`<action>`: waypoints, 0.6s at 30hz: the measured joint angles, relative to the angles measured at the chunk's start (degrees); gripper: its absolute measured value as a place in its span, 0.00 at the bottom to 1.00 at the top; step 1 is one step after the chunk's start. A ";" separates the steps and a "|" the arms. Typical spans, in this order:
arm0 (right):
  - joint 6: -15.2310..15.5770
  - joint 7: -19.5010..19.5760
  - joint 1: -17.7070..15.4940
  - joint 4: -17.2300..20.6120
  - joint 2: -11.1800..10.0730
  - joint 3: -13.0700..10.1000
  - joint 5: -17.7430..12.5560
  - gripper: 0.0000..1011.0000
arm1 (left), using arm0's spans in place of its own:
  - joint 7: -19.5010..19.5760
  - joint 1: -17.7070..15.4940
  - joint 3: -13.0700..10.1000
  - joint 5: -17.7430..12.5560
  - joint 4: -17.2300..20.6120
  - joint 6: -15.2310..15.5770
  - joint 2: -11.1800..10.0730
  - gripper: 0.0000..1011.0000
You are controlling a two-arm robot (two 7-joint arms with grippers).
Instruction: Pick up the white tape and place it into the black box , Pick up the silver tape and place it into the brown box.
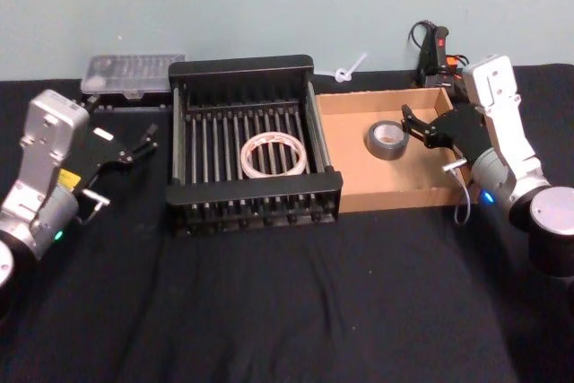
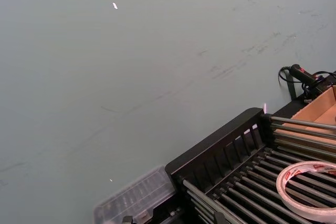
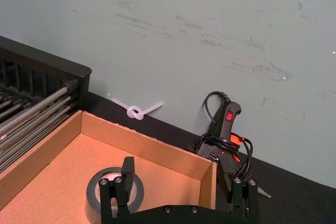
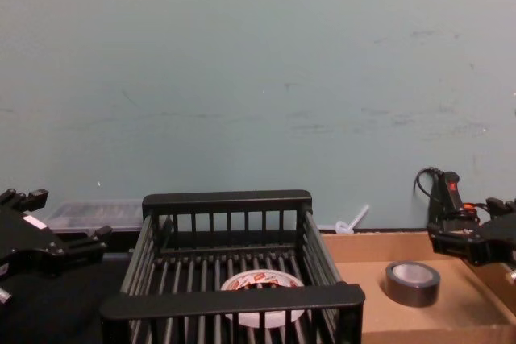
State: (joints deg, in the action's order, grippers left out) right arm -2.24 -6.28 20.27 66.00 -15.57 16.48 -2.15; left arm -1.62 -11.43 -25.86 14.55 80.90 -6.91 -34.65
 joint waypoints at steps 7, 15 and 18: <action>0.00 0.00 0.00 0.00 0.00 0.00 -0.04 0.99 | 0.00 0.00 0.00 0.00 0.00 0.00 0.00 0.99; 0.01 0.00 0.00 0.00 0.00 0.00 -0.05 0.99 | 0.00 0.00 0.00 0.00 0.00 0.00 0.00 0.99; 0.01 0.00 0.00 0.00 0.00 0.00 -0.05 0.99 | 0.00 0.00 0.00 0.00 0.00 0.00 0.00 0.99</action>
State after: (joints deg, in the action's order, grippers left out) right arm -2.23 -6.28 20.27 66.00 -15.57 16.48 -2.20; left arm -1.62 -11.43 -25.86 14.55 80.90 -6.91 -34.65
